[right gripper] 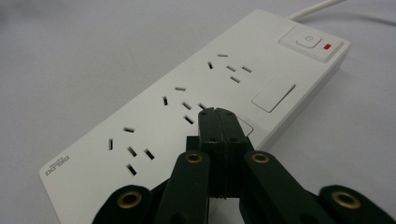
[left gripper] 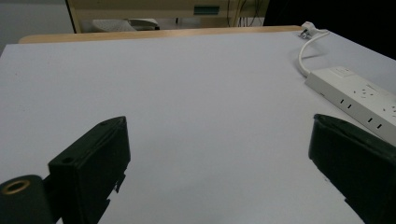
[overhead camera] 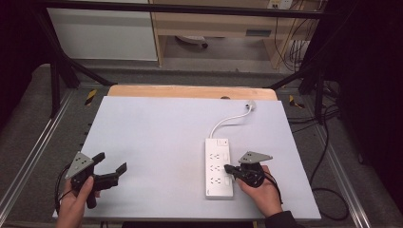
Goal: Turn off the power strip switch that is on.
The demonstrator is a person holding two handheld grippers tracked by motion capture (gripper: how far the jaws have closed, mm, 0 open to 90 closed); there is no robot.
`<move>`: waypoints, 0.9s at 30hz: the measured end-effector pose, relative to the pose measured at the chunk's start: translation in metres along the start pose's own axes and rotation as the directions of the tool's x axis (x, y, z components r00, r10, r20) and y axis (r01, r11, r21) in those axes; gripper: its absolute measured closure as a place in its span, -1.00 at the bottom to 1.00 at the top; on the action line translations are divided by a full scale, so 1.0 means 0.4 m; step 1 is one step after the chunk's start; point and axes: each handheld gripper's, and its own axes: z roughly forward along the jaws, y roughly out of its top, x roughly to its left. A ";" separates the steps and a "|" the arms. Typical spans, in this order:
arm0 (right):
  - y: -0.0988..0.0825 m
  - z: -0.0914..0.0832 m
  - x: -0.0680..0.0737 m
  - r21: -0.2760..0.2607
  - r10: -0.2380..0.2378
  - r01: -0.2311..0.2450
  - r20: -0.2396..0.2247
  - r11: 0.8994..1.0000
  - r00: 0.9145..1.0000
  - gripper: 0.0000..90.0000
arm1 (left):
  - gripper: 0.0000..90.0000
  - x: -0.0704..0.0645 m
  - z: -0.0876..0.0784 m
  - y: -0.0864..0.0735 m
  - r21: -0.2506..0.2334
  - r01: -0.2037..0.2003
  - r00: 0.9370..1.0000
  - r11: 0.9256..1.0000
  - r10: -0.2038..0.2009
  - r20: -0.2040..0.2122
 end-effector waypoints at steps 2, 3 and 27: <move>0.000 0.000 -0.001 -0.002 -0.001 0.001 -0.001 1.000 1.000 1.00 | -0.88 0.000 0.000 0.000 0.000 -0.001 1.000 1.000 0.001 0.001; 0.000 0.000 -0.001 -0.002 -0.001 0.001 -0.001 1.000 1.000 1.00 | -0.88 0.000 0.000 0.000 -0.001 0.000 1.000 1.000 0.000 0.000; 0.000 0.000 0.002 0.001 -0.006 0.006 0.005 1.000 1.000 1.00 | -0.88 -0.001 0.001 0.000 0.002 -0.005 1.000 1.000 0.005 0.002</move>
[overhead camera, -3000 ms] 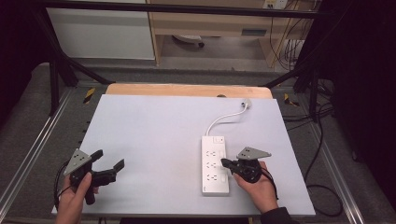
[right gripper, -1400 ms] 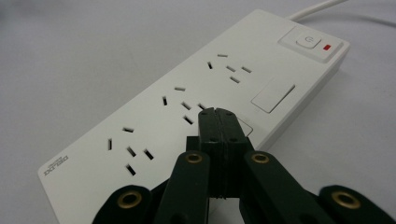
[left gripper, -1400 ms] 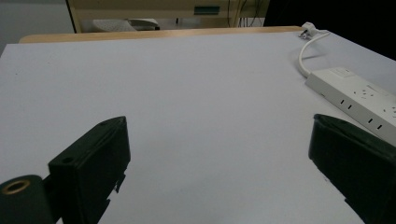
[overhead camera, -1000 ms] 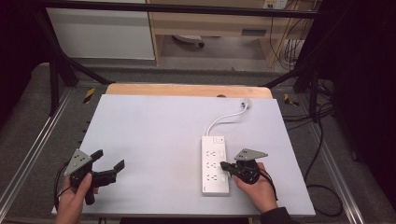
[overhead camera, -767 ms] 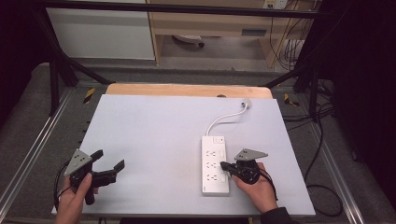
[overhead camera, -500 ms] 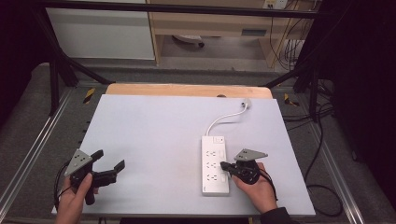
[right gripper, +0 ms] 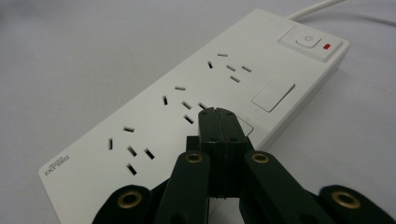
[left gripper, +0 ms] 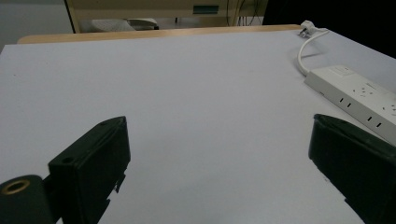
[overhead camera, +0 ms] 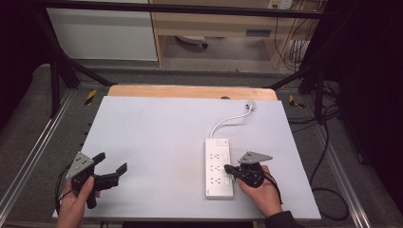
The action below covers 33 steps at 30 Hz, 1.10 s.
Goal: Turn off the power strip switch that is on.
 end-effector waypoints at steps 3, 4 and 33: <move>0.000 0.000 0.000 0.001 0.000 0.000 0.000 1.000 1.000 1.00 | -0.88 0.000 0.000 0.000 0.000 -0.001 1.000 1.000 0.001 0.001; 0.000 0.000 0.000 0.001 0.000 0.000 0.001 1.000 1.000 1.00 | -0.88 0.000 0.000 0.000 -0.001 -0.001 1.000 1.000 0.001 0.001; -0.001 0.003 0.005 0.018 -0.007 0.007 -0.008 1.000 1.000 1.00 | -0.88 -0.002 0.001 0.000 0.001 -0.004 1.000 1.000 0.004 0.001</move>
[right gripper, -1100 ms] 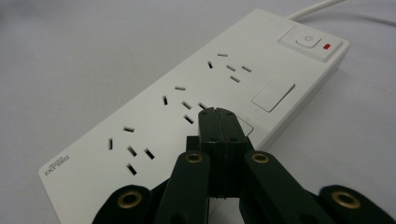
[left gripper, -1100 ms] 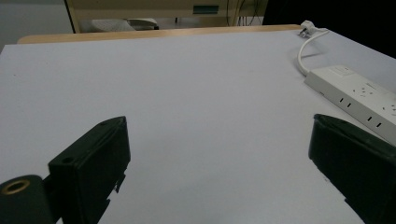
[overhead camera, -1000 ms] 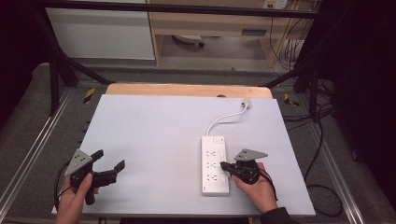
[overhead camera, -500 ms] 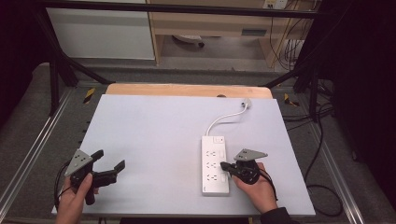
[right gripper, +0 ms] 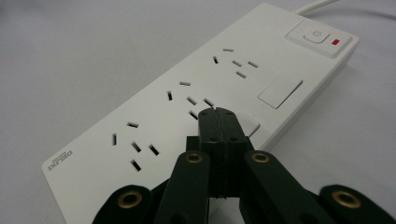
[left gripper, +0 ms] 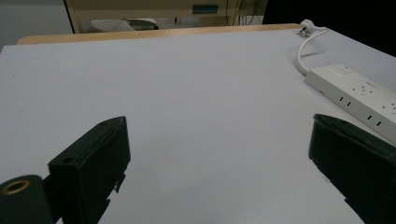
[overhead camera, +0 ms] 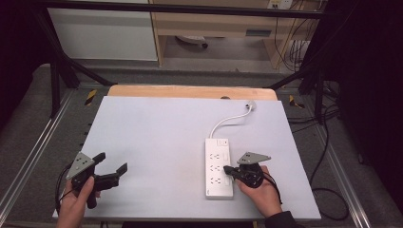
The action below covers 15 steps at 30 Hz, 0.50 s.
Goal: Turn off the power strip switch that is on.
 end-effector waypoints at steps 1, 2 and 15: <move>0.000 0.000 0.000 -0.001 0.000 0.000 0.000 1.000 1.000 1.00 | -0.88 0.000 0.000 0.000 0.000 0.000 1.000 1.000 0.000 0.000; 0.000 0.000 0.000 -0.001 0.000 0.000 0.000 1.000 1.000 1.00 | -0.88 0.000 0.000 0.000 -0.001 0.000 1.000 1.000 0.000 0.000; 0.001 0.002 -0.002 -0.005 -0.010 0.010 0.009 1.000 1.000 1.00 | -0.88 0.000 0.000 0.000 0.001 -0.007 1.000 1.000 0.007 0.001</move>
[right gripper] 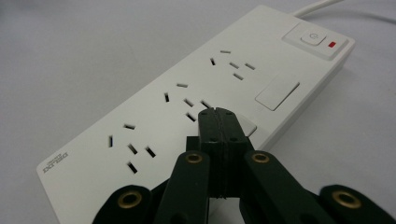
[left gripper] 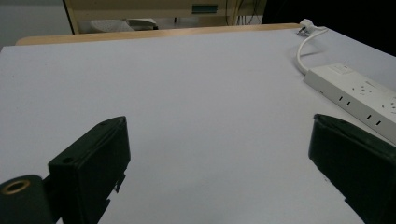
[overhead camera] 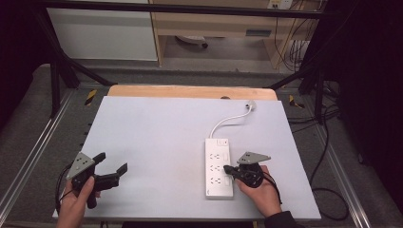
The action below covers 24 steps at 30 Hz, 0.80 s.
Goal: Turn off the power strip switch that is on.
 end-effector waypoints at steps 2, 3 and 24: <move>0.000 0.000 0.000 0.000 0.000 0.000 0.002 1.000 1.000 1.00 | -0.88 0.000 0.000 0.000 0.001 0.000 1.000 1.000 0.000 0.000; 0.000 0.000 0.000 0.000 0.002 -0.002 0.002 1.000 1.000 1.00 | -0.88 0.000 0.000 0.000 0.000 0.000 1.000 1.000 0.000 0.000; 0.007 -0.006 0.002 -0.043 -0.016 0.017 0.017 0.999 1.000 1.00 | -0.88 -0.001 -0.001 0.000 0.000 -0.004 1.000 1.000 0.004 0.001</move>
